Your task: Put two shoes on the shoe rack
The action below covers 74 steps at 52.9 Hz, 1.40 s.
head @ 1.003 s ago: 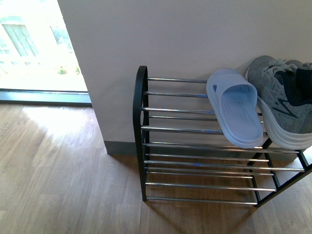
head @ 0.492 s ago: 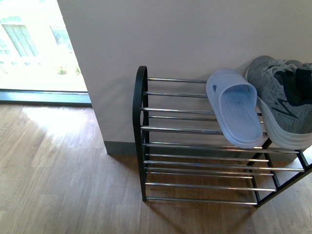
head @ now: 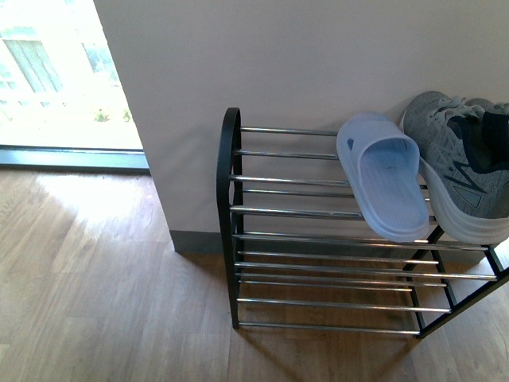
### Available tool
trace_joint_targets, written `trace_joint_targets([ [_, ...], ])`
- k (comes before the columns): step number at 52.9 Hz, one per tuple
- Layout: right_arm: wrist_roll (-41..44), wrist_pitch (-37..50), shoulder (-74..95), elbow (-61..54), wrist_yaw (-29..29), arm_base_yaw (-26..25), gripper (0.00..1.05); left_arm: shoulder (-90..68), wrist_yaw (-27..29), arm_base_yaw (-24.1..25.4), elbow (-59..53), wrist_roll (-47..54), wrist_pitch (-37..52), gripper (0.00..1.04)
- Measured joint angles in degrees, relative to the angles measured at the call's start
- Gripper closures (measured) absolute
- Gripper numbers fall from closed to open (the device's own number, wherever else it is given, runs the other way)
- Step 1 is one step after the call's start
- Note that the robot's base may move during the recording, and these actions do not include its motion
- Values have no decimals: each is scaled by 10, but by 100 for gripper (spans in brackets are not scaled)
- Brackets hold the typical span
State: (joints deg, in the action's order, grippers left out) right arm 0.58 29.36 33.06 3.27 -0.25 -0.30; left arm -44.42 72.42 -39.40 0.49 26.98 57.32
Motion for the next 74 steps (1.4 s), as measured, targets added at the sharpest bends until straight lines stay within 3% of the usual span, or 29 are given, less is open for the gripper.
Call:
trace_joint_targets([
  [17, 0, -18, -51, -23, 4, 0, 103, 0, 0, 0, 0, 0, 0, 103],
  [59, 0, -191, -228, -23, 3, 1, 103, 0, 0, 0, 0, 0, 0, 103],
  [64, 0, -286, -310, -23, 2, 1, 103, 0, 0, 0, 0, 0, 0, 103],
  [74, 0, -292, -326, -23, 3, 2, 103, 0, 0, 0, 0, 0, 0, 103],
])
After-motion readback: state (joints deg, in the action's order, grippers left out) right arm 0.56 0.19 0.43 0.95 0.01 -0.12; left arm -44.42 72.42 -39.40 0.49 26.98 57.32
